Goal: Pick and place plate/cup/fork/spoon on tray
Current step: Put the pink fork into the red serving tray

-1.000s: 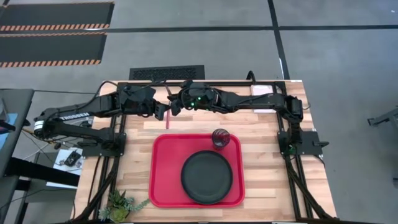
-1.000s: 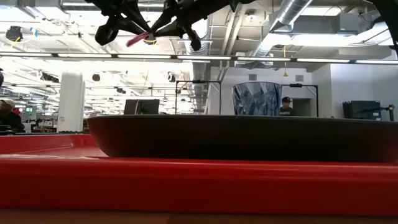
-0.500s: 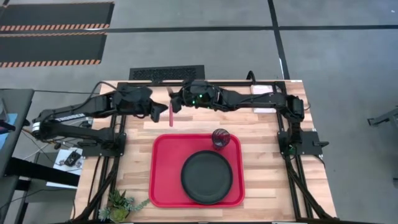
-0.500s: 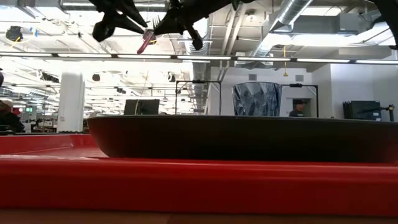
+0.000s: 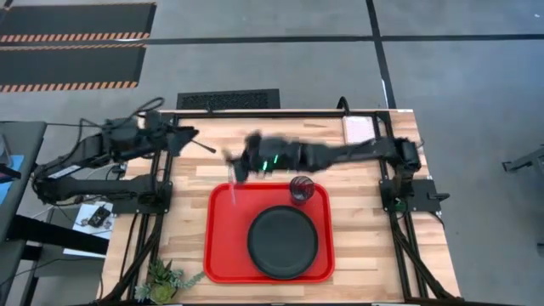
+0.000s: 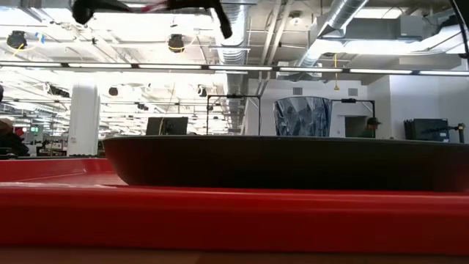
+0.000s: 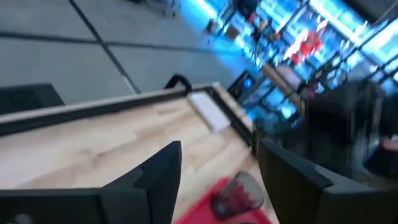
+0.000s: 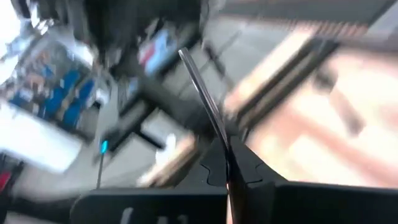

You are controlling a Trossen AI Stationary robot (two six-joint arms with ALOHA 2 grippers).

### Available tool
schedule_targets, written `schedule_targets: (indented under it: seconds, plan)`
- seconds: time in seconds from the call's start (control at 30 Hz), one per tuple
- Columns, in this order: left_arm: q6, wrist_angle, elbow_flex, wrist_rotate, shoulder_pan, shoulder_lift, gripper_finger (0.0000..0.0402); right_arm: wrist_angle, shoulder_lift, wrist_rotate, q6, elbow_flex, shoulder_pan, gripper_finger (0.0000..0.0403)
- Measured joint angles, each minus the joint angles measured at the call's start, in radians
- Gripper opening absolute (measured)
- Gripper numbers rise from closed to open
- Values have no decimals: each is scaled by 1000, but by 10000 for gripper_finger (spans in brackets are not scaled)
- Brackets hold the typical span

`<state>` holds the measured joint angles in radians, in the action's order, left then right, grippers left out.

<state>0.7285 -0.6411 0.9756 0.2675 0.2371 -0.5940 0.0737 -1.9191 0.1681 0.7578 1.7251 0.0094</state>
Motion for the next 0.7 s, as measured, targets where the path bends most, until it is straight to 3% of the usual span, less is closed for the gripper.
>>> schedule_targets:
  seconds: [0.13, 0.43, 0.7]
  plan:
    - [32, -16, 0, 57, 0, 65, 198, -48, -95, 20, 69, -4, 107, 3]
    - [67, -111, 0, 74, 0, 93, 199, -441, -338, 19, 215, -3, 221, 3]
    - [94, -138, 0, 59, 0, 93, 199, -441, -395, 218, 342, 2, 304, 3]
